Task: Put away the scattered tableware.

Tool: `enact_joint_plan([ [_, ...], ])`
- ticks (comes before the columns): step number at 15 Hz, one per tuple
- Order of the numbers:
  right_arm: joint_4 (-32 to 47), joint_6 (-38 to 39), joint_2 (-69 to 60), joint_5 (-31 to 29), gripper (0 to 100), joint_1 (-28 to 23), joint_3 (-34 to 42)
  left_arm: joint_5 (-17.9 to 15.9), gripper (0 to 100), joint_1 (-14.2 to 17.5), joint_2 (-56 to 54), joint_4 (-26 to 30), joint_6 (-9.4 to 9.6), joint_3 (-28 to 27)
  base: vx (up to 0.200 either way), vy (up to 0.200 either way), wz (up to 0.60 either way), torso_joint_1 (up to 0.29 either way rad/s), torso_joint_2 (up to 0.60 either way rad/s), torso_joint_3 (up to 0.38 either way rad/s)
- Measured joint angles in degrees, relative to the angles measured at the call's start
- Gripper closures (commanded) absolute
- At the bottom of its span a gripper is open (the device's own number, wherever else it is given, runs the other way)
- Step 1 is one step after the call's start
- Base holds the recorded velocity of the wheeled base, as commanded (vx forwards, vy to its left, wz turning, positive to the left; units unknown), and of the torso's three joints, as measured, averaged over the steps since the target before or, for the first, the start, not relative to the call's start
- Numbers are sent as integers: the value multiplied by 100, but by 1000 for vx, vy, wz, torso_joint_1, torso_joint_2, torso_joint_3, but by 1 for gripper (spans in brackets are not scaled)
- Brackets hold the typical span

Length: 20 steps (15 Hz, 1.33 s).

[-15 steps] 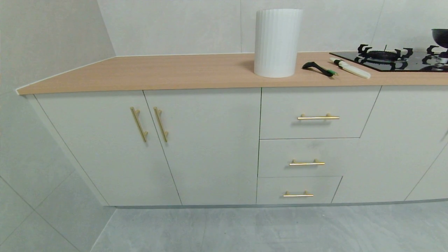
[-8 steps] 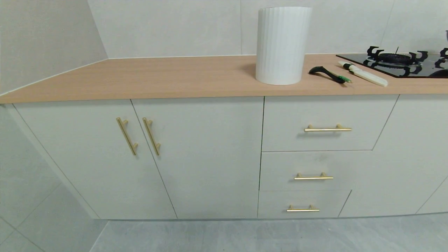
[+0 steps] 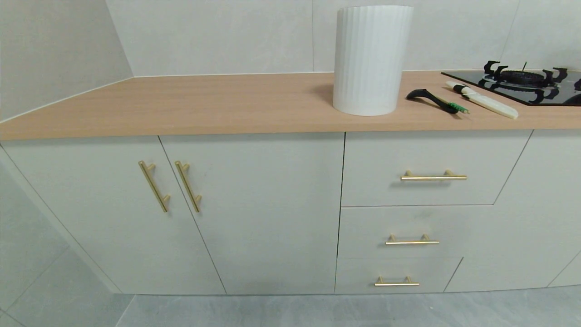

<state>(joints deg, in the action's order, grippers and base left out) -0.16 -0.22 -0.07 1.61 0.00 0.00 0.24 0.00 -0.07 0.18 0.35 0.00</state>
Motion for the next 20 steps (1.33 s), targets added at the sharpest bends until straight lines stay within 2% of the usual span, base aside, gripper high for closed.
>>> enact_joint_plan([
  [10,-2,-44,18,16,0,-10,-46,0,0,0,0,0,0,0,0,0,0,0,0,0],
  [12,80,65,111,60,0,41,-495,0,0,0,0,0,-6,0,0,0,0,0,0,0],
  [16,245,104,1247,128,0,553,-1041,0,0,0,0,0,-4,0,0,0,0,0,0,0],
  [20,100,87,3237,143,0,956,-1476,0,0,0,0,-2,-6,0,0,0,0,0,0,0],
])
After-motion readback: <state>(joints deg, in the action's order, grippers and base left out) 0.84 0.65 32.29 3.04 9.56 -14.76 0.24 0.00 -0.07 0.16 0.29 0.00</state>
